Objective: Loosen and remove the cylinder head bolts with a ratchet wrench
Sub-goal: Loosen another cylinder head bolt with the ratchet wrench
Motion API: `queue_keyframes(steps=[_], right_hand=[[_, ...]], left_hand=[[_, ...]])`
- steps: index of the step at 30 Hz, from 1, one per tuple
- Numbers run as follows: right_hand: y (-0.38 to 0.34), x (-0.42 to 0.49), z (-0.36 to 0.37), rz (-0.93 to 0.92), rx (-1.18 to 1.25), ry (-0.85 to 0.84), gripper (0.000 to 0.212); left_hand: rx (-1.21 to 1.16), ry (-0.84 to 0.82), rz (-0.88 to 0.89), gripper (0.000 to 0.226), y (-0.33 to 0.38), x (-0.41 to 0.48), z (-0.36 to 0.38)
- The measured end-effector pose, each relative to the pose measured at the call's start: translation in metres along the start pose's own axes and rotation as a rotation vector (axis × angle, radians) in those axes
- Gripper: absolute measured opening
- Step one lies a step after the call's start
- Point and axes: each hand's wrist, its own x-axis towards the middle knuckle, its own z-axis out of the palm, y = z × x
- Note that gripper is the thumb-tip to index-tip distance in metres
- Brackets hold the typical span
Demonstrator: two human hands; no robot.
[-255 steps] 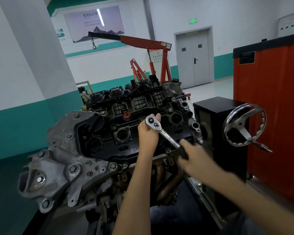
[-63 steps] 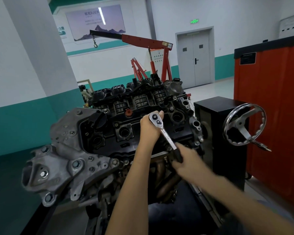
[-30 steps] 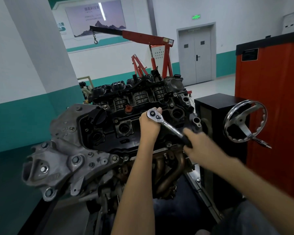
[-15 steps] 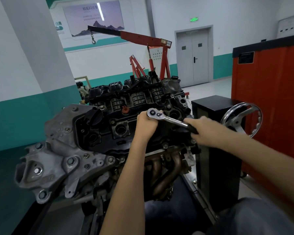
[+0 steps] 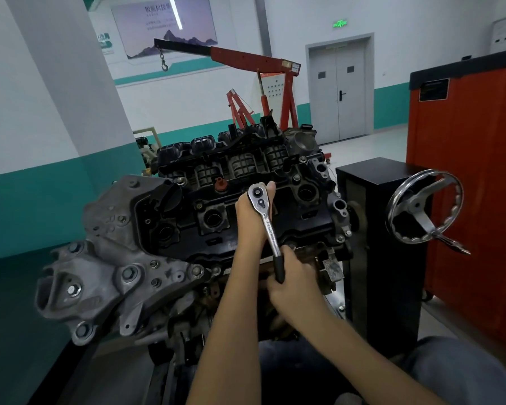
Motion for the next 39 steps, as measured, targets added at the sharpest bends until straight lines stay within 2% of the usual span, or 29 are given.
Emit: queue_keyframes(steps=[6, 8, 10, 13, 17, 21, 23, 28, 30, 31, 33, 36, 39], right_hand=[[0.011, 0.054, -0.115, -0.175, -0.452, -0.311, 0.025], [0.002, 0.082, -0.143, -0.274, -0.741, -0.321, 0.024], [-0.004, 0.095, -0.151, -0.35, -0.897, -0.261, 0.021], [0.008, 0.074, -0.131, -0.278, -0.782, -0.176, 0.027], [0.017, 0.011, -0.059, -0.068, -0.223, -0.043, 0.031], [0.0, -0.007, 0.008, 0.038, 0.077, 0.025, 0.025], [0.001, -0.003, 0.001, 0.046, 0.048, -0.006, 0.028], [0.017, 0.038, -0.099, -0.117, -0.4, -0.201, 0.027], [0.01, 0.068, -0.134, -0.238, -0.732, -0.204, 0.024], [0.004, 0.079, -0.144, -0.31, -0.87, -0.185, 0.023], [-0.006, 0.089, -0.145, -0.407, -0.993, -0.126, 0.023], [0.001, 0.065, -0.123, -0.301, -0.872, -0.065, 0.022], [0.009, 0.019, -0.078, -0.099, -0.441, -0.042, 0.026]], left_hand=[[-0.063, -0.184, 0.123, 0.053, 0.0, 0.0, -0.011], [-0.094, -0.169, 0.112, 0.051, 0.001, -0.003, -0.008], [-0.115, -0.121, 0.08, 0.045, -0.001, -0.006, -0.005], [-0.176, -0.088, 0.062, 0.041, -0.003, -0.01, -0.005], [-0.228, -0.031, 0.069, 0.047, 0.003, -0.014, 0.003], [-0.177, -0.017, 0.056, 0.048, 0.004, -0.011, 0.002], [-0.16, -0.053, 0.044, 0.049, 0.002, -0.009, -0.002], [-0.114, -0.131, 0.035, 0.049, 0.002, -0.007, -0.002], [-0.108, -0.128, 0.023, 0.04, 0.003, -0.005, -0.001], [-0.118, -0.115, 0.014, 0.043, 0.003, -0.005, -0.002], [-0.131, -0.09, -0.006, 0.042, 0.002, -0.007, -0.007], [-0.147, -0.068, -0.007, 0.035, 0.0, -0.012, -0.009], [-0.155, -0.023, 0.006, 0.04, 0.004, -0.016, -0.002]])
